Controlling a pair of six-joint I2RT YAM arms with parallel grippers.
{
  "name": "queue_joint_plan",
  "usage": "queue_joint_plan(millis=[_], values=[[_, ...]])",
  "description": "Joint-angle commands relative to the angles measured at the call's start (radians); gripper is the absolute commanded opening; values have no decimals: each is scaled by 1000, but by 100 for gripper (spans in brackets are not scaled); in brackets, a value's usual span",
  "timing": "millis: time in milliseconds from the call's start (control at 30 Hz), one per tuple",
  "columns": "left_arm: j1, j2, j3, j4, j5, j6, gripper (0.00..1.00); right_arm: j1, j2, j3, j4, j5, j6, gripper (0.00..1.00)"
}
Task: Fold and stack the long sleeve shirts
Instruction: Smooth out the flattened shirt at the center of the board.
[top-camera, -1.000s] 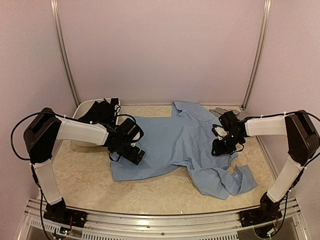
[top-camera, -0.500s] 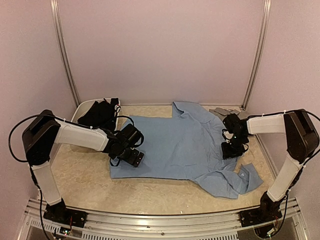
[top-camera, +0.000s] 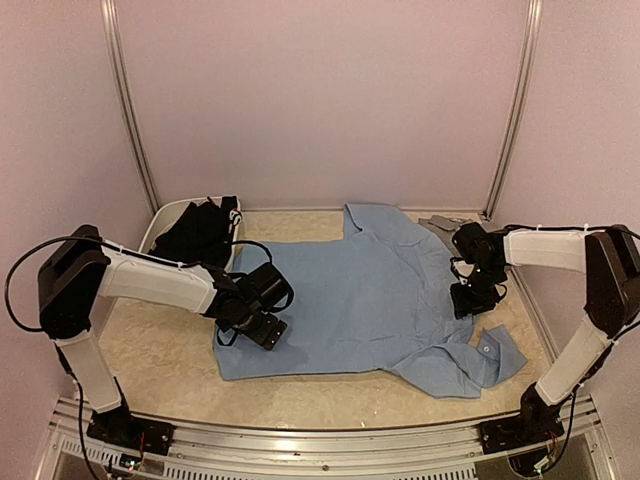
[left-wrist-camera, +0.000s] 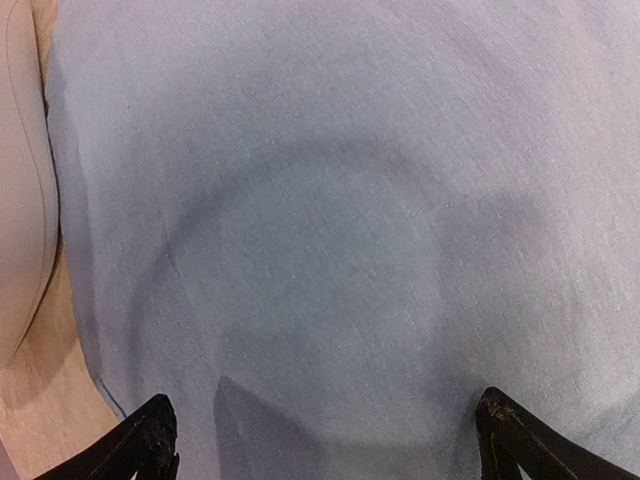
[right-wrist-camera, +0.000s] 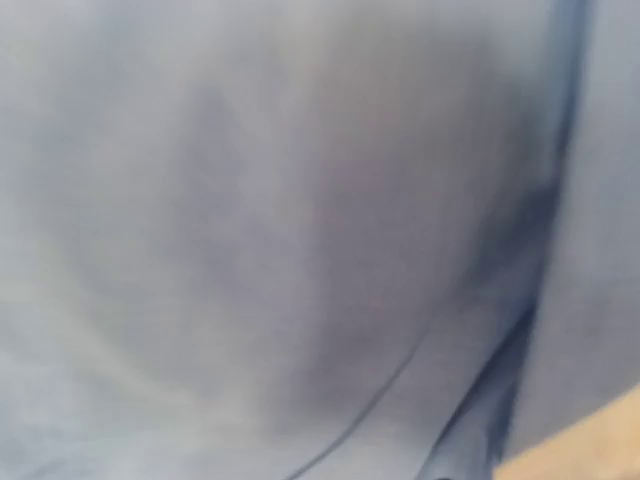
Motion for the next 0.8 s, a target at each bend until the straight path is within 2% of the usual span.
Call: queue_joint_plan(millis=[0, 167, 233, 433, 767], values=[[1, -38, -2, -73, 40, 16, 99, -1, -134, 68, 30, -67, -34, 46], [60, -78, 47, -33, 47, 26, 99, -23, -131, 108, 186, -129, -63, 47], [89, -74, 68, -8, 52, 38, 99, -28, -76, 135, 258, -158, -74, 47], [173, -2, 161, 119, 143, 60, 99, -28, 119, 243, 457, -103, -95, 44], [233, 216, 297, 126, 219, 94, 99, -46, 352, 365, 515, -99, -90, 43]])
